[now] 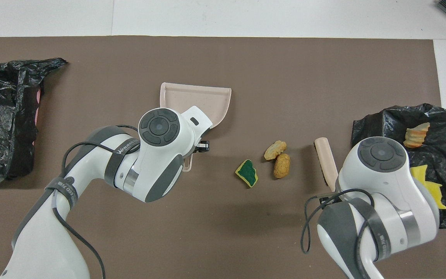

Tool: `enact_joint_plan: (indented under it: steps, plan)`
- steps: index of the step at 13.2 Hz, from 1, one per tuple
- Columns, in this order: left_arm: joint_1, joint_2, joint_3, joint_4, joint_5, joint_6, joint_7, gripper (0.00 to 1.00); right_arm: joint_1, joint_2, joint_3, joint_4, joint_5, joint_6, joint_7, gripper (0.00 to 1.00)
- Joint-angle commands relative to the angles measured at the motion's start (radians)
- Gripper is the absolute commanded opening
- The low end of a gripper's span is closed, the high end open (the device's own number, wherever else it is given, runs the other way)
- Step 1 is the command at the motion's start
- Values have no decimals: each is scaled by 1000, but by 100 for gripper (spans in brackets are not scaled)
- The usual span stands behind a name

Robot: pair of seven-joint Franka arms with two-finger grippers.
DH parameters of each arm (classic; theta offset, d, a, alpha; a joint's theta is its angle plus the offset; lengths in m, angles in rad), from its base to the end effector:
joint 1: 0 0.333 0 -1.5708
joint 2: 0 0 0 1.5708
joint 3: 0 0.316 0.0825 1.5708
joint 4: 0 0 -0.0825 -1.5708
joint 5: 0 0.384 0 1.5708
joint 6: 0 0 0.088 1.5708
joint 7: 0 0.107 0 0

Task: Sweep and dump trash in bin
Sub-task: 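Grasp the dustpan with the left gripper and bring it near the scraps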

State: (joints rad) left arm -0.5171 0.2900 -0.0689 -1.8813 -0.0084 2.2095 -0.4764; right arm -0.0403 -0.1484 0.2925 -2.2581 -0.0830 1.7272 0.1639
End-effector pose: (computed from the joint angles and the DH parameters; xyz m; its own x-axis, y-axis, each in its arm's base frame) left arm 0.5217 -0.3439 0.3601 0.9947 -0.1008 0.0222 -0.1017 -0.9940 0.0414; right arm 0.4364 0.1060 0.3971 0.9321 0.0667 -0.3561 0.1362 -0.9753 0.1737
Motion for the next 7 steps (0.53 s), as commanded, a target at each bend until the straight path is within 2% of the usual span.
enact_joint_plan:
  steps: [1,7]
  plan:
    - [8,-32,12,-35,7,7,100,0,-21,-36,8,-29,25,25,-33,0]
    - [153,-35,20,19,18,-14,629,0,-20,-42,8,-38,29,14,-38,0]
